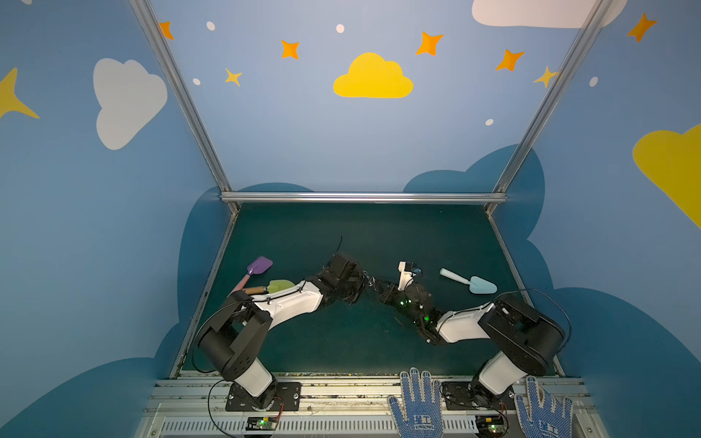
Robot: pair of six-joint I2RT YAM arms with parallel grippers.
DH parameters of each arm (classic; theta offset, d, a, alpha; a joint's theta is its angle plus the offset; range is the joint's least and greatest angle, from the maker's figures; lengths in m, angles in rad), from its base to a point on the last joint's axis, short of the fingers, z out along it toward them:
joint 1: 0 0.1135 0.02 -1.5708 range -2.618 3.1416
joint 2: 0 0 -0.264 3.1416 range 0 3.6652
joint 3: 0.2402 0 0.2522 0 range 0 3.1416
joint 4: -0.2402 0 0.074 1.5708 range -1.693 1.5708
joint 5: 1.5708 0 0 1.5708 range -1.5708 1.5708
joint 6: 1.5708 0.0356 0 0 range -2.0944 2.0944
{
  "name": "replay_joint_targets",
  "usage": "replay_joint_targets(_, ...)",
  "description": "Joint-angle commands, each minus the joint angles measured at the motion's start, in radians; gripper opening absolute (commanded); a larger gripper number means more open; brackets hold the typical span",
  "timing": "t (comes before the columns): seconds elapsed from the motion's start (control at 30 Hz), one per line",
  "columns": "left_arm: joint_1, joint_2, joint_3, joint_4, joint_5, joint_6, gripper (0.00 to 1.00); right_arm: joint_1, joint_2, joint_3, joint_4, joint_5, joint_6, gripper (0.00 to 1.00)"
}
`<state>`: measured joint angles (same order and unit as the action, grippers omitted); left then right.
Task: Put the keys on the keyring
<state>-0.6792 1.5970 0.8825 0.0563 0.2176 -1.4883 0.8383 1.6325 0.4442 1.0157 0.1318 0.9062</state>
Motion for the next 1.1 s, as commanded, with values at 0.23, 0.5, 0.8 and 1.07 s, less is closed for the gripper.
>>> replay_joint_targets(0.23, -0.008, -0.024, 0.011, 0.002, 0.002, 0.02, 0.04, -0.002, 0.029, -0.015, 0.107, -0.093, 0.06, 0.0)
replay_joint_targets(0.5, -0.007, -0.031, 0.008, 0.008, -0.035, 0.02, 0.04, -0.001, 0.036, -0.041, 0.169, -0.121, 0.114, 0.0)
replay_joint_targets(0.8, 0.0, -0.057, -0.009, 0.02, -0.052, 0.018, 0.04, -0.002, 0.012, -0.06, 0.138, -0.126, 0.109, 0.0)
replay_joint_targets(1.07, 0.01, -0.061, -0.012, 0.023, -0.046, 0.03, 0.04, -0.006, -0.118, -0.113, 0.033, -0.072, 0.076, 0.2)
